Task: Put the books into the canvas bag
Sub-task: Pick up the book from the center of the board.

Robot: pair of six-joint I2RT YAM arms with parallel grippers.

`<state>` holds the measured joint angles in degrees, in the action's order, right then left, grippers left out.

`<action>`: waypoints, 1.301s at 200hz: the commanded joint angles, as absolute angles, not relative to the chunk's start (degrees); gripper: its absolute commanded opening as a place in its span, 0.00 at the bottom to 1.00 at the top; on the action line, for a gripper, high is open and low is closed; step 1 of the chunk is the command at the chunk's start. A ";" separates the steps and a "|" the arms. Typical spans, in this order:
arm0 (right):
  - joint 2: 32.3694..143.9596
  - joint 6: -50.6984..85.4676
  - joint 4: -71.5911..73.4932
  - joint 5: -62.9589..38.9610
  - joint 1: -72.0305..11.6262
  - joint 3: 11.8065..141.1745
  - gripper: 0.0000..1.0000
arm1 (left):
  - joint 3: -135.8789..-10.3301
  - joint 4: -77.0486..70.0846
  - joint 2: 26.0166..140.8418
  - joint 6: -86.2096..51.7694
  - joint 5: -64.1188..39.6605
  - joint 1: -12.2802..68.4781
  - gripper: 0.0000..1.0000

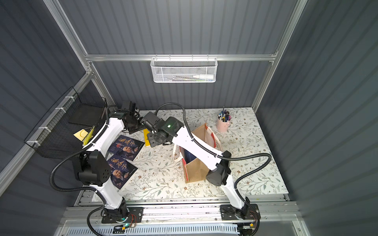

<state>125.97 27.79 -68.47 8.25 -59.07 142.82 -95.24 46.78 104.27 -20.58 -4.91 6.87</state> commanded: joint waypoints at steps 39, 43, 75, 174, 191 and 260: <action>133.15 26.78 -58.65 2.10 -52.31 138.57 0.68 | -97.64 40.18 114.72 -22.38 -8.68 2.58 0.92; 133.49 26.64 -57.94 2.03 -51.82 138.31 0.68 | -98.10 40.02 115.56 -22.62 -8.69 2.36 0.92; 137.69 26.37 -53.68 2.76 -48.58 138.75 0.69 | -102.00 38.41 122.35 -24.18 -8.39 1.33 0.92; 149.79 26.47 -39.74 -5.11 -44.57 141.82 0.68 | -100.69 28.68 130.99 -25.36 -17.21 -1.85 0.86; 152.15 26.46 -38.47 -5.15 -44.31 143.09 0.67 | -99.98 27.89 131.63 -24.84 -22.44 -1.85 0.80; 155.08 26.19 -38.10 -2.43 -43.46 142.69 0.65 | -99.31 28.65 132.19 -23.66 -27.80 -1.77 0.70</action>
